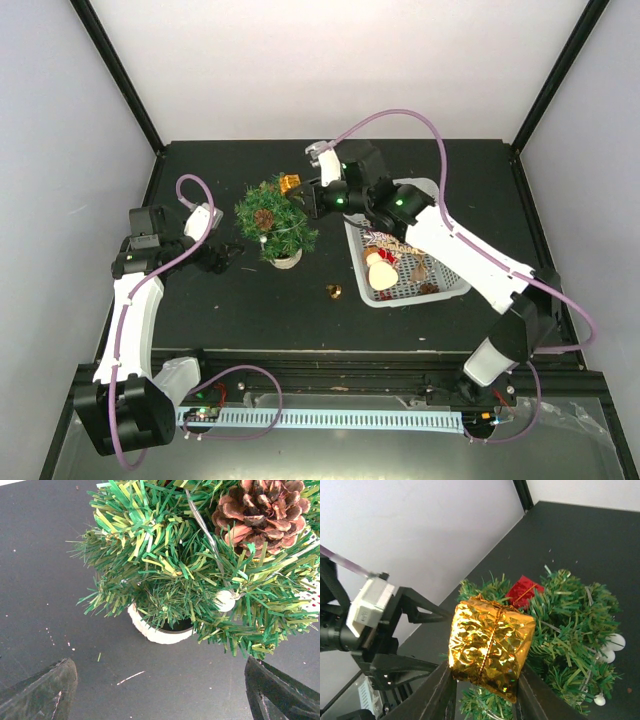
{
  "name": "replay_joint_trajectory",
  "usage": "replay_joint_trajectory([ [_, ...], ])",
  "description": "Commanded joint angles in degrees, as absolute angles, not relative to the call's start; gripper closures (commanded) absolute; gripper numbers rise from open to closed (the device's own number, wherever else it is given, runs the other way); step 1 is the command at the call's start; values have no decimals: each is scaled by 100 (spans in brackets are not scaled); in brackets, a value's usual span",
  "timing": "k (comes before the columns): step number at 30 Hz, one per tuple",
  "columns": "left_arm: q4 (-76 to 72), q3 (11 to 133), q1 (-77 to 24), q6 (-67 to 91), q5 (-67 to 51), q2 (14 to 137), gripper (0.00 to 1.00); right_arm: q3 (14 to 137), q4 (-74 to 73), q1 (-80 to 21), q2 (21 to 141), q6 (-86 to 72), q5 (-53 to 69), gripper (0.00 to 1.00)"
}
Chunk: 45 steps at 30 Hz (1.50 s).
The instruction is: Decorate the small christmas tree
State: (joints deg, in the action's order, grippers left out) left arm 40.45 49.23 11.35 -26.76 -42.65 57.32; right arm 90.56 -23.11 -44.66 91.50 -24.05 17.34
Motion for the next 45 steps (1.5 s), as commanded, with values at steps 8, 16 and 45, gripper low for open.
replay_joint_trajectory([
  [8,3984,4881,1213,-2648,-4312,5675,8,9202,-2337,-4551,9655,-2338,1973,70],
  [16,3990,4875,1213,-2663,-4307,5669,8,9258,-2435,-4562,9906,-2342,1967,70],
  [45,4013,4874,1226,-2672,-4338,5668,8,9490,-2761,-4595,9977,-2303,1723,55],
])
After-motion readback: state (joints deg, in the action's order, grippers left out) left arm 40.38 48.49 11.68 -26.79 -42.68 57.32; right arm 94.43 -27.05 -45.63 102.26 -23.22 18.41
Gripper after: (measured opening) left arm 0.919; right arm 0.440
